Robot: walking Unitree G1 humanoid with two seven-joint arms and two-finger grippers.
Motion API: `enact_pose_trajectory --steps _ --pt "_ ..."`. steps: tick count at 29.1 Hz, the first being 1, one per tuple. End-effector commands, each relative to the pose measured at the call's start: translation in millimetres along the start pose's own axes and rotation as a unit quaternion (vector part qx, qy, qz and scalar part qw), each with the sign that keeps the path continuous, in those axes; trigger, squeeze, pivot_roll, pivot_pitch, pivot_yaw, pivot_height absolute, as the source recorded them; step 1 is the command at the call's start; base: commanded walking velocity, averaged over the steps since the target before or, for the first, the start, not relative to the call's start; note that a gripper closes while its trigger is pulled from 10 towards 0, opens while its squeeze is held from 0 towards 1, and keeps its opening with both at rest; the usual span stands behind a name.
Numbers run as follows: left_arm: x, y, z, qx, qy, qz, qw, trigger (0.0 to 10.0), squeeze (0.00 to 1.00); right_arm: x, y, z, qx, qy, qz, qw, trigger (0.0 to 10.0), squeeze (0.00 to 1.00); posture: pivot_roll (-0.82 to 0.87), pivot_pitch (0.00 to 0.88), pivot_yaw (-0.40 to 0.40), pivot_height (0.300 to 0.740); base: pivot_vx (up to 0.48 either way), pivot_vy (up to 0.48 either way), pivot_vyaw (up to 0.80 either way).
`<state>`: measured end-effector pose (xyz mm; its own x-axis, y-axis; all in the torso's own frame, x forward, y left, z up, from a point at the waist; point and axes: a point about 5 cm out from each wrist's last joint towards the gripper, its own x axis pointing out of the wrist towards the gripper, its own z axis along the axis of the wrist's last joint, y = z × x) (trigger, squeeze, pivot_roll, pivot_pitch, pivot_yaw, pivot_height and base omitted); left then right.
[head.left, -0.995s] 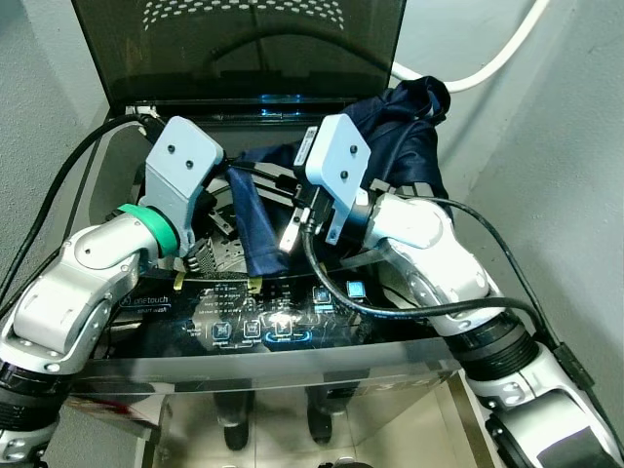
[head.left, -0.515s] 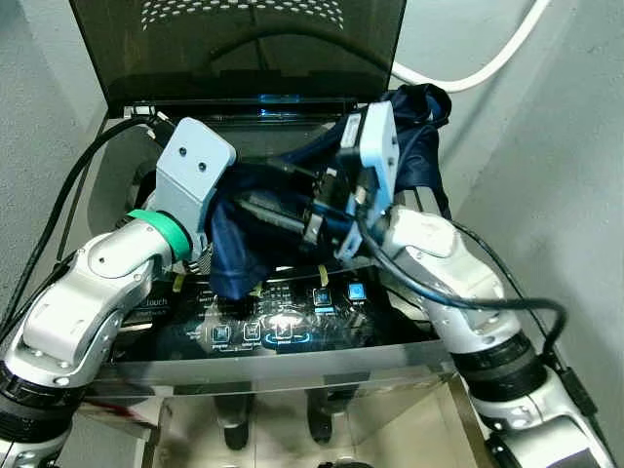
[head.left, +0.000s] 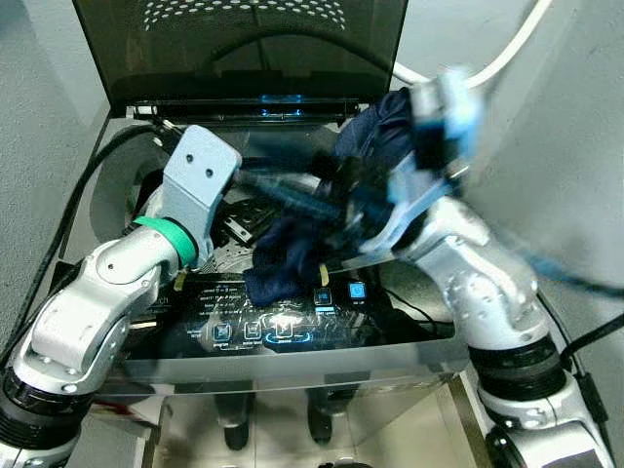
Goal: Clothes washing
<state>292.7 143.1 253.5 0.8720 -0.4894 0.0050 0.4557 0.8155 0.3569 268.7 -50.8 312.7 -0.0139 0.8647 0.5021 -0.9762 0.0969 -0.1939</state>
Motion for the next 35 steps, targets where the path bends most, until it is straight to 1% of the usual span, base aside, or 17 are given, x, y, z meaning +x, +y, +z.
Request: enact_pose_trajectory --steps 1,6,8,9,10,11,12,14,19,20,22,23,25,26,27,29,35 --pt "-0.3 -3.0 -2 0.000 0.007 -0.007 1.000 10.0 0.00 0.8 0.7 5 0.007 -0.015 0.001 1.000 10.0 0.00 0.08 0.049 0.029 0.740 0.000 0.000 0.00" --pt "-1.3 -4.9 3 0.003 -0.007 -0.019 1.000 10.0 0.00 -8.1 -31.5 5 -0.069 0.022 -0.119 0.990 10.0 0.00 0.08 0.050 0.030 0.740 0.000 0.000 0.00" --pt "-4.4 -2.3 7 0.009 -0.016 -0.025 1.000 10.0 0.00 -13.2 -42.2 0 -0.126 0.075 -0.158 0.976 10.0 0.00 0.08 0.052 0.031 0.740 0.000 0.000 0.00" --pt "-4.4 -2.3 7 0.009 -0.016 -0.025 1.000 10.0 0.00 -13.2 -42.2 0 -0.126 0.075 -0.158 0.976 10.0 0.00 0.08 0.052 0.031 0.740 0.000 0.000 0.00" --pt "-6.4 0.0 8 0.013 -0.015 -0.029 0.999 10.0 0.00 -17.4 -47.1 -5 -0.168 0.125 -0.172 0.963 10.0 0.00 0.08 0.054 0.033 0.740 0.000 0.000 0.00" --pt "-8.4 1.7 9 0.019 -0.013 -0.035 0.999 10.0 0.00 -21.5 -48.4 -14 -0.206 0.177 -0.164 0.948 10.0 0.00 0.09 0.058 0.035 0.740 0.000 0.000 0.00" --pt "-8.4 1.7 9 0.019 -0.013 -0.035 0.999 10.0 0.00 -21.5 -48.4 -14 -0.206 0.177 -0.164 0.948 10.0 0.00 0.09 0.058 0.035 0.740 0.000 0.000 0.00" --pt "-14.5 2.3 11 0.030 -0.010 -0.063 0.998 10.0 0.00 -29.5 -46.8 -28 -0.242 0.251 -0.137 0.927 10.0 0.00 0.09 0.062 0.037 0.740 0.000 0.000 0.00" --pt "-31.9 1.3 18 0.047 -0.012 -0.134 0.990 10.0 0.00 -38.1 -41.2 -41 -0.241 0.300 -0.105 0.917 10.0 0.00 0.09 0.069 0.042 0.740 0.000 0.000 0.00" --pt "-50.6 9.3 23 0.073 -0.003 -0.179 0.981 10.0 0.00 -43.5 -41.8 -42 -0.250 0.309 -0.104 0.911 10.0 0.00 0.10 0.077 0.047 0.740 0.000 0.000 0.00" --pt "-54.6 11.3 25 0.079 0.000 -0.188 0.979 10.0 0.00 -44.6 -42.2 -42 -0.253 0.310 -0.106 0.910 10.0 0.00 0.10 0.077 0.047 0.740 0.000 0.000 0.00" --pt "-69.8 16.5 38 0.089 -0.011 -0.223 0.971 10.0 0.00 -43.5 -45.0 -31 -0.239 0.262 -0.132 0.926 10.0 0.00 0.10 0.082 0.051 0.740 0.000 0.000 0.00" --pt "-73.7 17.4 41 0.092 -0.015 -0.232 0.968 10.0 0.00 -43.2 -45.9 -28 -0.236 0.248 -0.139 0.929 10.0 0.00 0.10 0.082 0.051 0.740 0.000 0.000 0.00" --pt "-78.0 19.9 69 0.111 -0.072 -0.244 0.961 10.0 0.00 -38.0 -50.0 -7 -0.214 0.159 -0.182 0.946 10.0 0.00 0.13 0.096 0.053 0.740 0.000 0.000 0.00" --pt "-78.0 19.9 69 0.111 -0.072 -0.244 0.961 10.0 0.00 -38.0 -50.0 -7 -0.214 0.159 -0.182 0.946 10.0 0.00 0.13 0.096 0.053 0.740 0.000 0.000 0.00" --pt "-74.1 23.2 91 0.119 -0.124 -0.239 0.956 10.0 0.00 -32.3 -51.1 9 -0.183 0.076 -0.209 0.958 10.0 0.00 0.14 0.099 0.058 0.740 0.000 0.000 0.00" --pt "-61.7 20.0 108 0.110 -0.188 -0.239 0.946 10.0 0.00 -24.8 -54.7 27 -0.177 -0.009 -0.247 0.953 10.0 0.00 0.13 0.099 0.066 0.740 0.000 0.000 0.00"
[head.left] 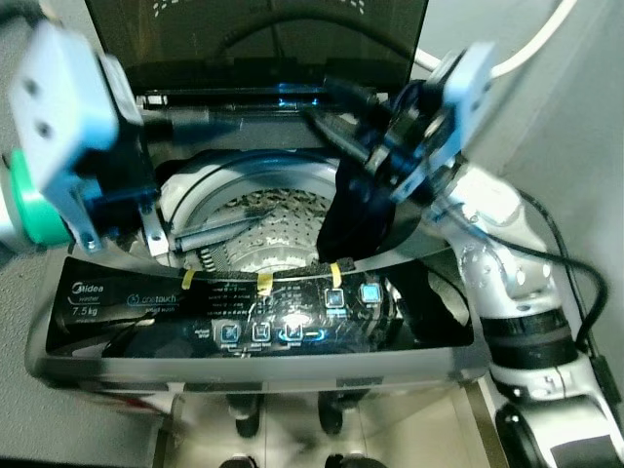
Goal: Clothes washing
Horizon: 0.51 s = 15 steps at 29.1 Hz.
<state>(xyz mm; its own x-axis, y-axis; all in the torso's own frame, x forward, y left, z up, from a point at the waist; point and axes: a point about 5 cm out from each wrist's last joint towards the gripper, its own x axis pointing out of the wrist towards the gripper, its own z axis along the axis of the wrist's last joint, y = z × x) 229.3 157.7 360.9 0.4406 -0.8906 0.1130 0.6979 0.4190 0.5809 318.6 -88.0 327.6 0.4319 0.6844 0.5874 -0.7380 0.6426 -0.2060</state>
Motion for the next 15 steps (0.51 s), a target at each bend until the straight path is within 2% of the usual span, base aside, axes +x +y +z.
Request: enact_pose_trajectory --steps 1,2,5,7,9,12,15 --pt "5.1 1.1 0 0.002 -0.012 0.008 1.000 10.0 0.00 1.1 -5.3 12 0.003 -0.029 -0.017 0.999 10.0 0.00 0.12 0.100 0.073 0.740 0.000 0.000 0.00" --pt "6.7 2.4 -1 0.000 -0.017 0.016 1.000 10.0 0.00 1.0 -7.4 14 0.005 -0.034 -0.022 0.999 10.0 0.00 0.12 0.100 0.073 0.740 0.000 0.000 0.00" --pt "11.6 12.7 -5 -0.013 -0.034 0.076 0.996 10.0 0.00 -5.8 -12.6 18 -0.029 -0.023 -0.032 0.999 10.0 0.00 0.12 0.104 0.078 0.740 0.000 0.000 0.00" --pt "12.8 19.6 -13 -0.021 -0.026 0.117 0.993 10.0 0.00 -18.5 -24.5 23 -0.027 -0.026 -0.062 0.997 10.0 0.00 0.12 0.100 0.077 0.740 0.000 0.000 0.00" --pt "12.8 19.6 -13 -0.021 -0.026 0.117 0.993 10.0 0.00 -18.5 -24.5 23 -0.027 -0.026 -0.062 0.997 10.0 0.00 0.12 0.100 0.077 0.740 0.000 0.000 0.00" --pt "8.3 6.6 -32 -0.023 0.027 0.085 0.996 10.0 0.00 -33.0 -36.9 31 -0.046 -0.022 -0.089 0.995 10.0 0.00 0.11 0.098 0.079 0.740 0.000 0.000 0.00" --pt "0.3 6.1 -38 -0.029 0.041 0.097 0.994 10.0 0.00 -49.6 -43.4 41 -0.060 -0.010 -0.075 0.995 10.0 0.00 0.11 0.099 0.076 0.740 0.000 0.000 0.00"
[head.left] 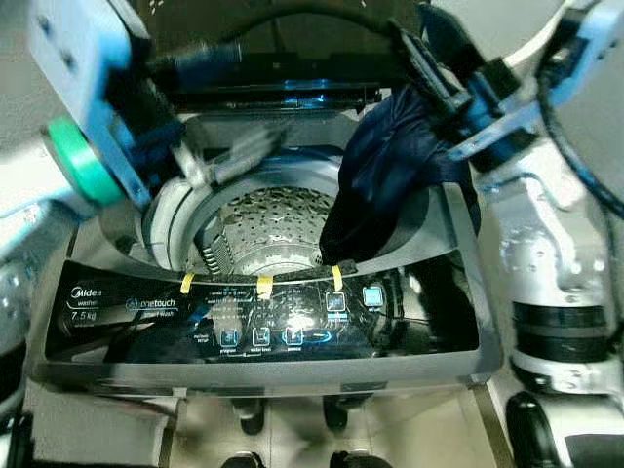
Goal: Clothes washing
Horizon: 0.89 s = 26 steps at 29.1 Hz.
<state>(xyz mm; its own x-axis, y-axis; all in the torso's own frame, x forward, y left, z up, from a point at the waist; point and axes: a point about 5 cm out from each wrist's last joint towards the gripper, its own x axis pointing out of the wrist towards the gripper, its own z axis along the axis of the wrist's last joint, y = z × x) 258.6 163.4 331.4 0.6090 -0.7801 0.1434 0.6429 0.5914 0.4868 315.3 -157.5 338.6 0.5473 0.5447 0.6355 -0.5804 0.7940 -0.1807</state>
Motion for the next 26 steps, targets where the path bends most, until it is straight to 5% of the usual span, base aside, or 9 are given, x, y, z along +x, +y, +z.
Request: enact_pose_trajectory --steps 1,8,10,24,25,26 --pt "-4.4 0.9 4 0.012 -0.002 0.004 1.000 10.0 0.00 -7.0 -0.9 7 -0.001 -0.003 0.018 1.000 10.0 0.00 0.11 0.099 0.076 0.740 0.000 0.000 0.00" --pt "-9.4 19.9 3 0.023 -0.003 0.091 0.996 10.0 0.00 -27.2 -21.2 32 0.057 -0.066 0.007 0.996 10.0 0.00 0.12 0.099 0.073 0.740 0.000 0.000 0.00" --pt "-8.8 20.2 1 0.022 -0.002 0.095 0.995 10.0 0.00 -32.8 -31.7 46 0.103 -0.122 -0.013 0.987 10.0 0.00 0.12 0.099 0.074 0.740 0.000 0.000 0.00" --pt "-4.4 15.7 -3 0.018 0.002 0.084 0.996 10.0 0.00 -39.5 -20.2 73 0.201 -0.242 0.049 0.948 10.0 0.00 0.12 0.097 0.081 0.740 0.000 0.000 0.00" --pt "-4.4 15.7 -3 0.018 0.002 0.084 0.996 10.0 0.00 -39.5 -20.2 73 0.201 -0.242 0.049 0.948 10.0 0.00 0.12 0.097 0.081 0.740 0.000 0.000 0.00" --pt "-1.3 16.7 -7 0.019 0.011 0.102 0.995 10.0 0.00 -30.3 -8.8 59 0.186 -0.181 0.067 0.963 10.0 0.00 0.12 0.094 0.076 0.740 0.000 0.000 0.00"
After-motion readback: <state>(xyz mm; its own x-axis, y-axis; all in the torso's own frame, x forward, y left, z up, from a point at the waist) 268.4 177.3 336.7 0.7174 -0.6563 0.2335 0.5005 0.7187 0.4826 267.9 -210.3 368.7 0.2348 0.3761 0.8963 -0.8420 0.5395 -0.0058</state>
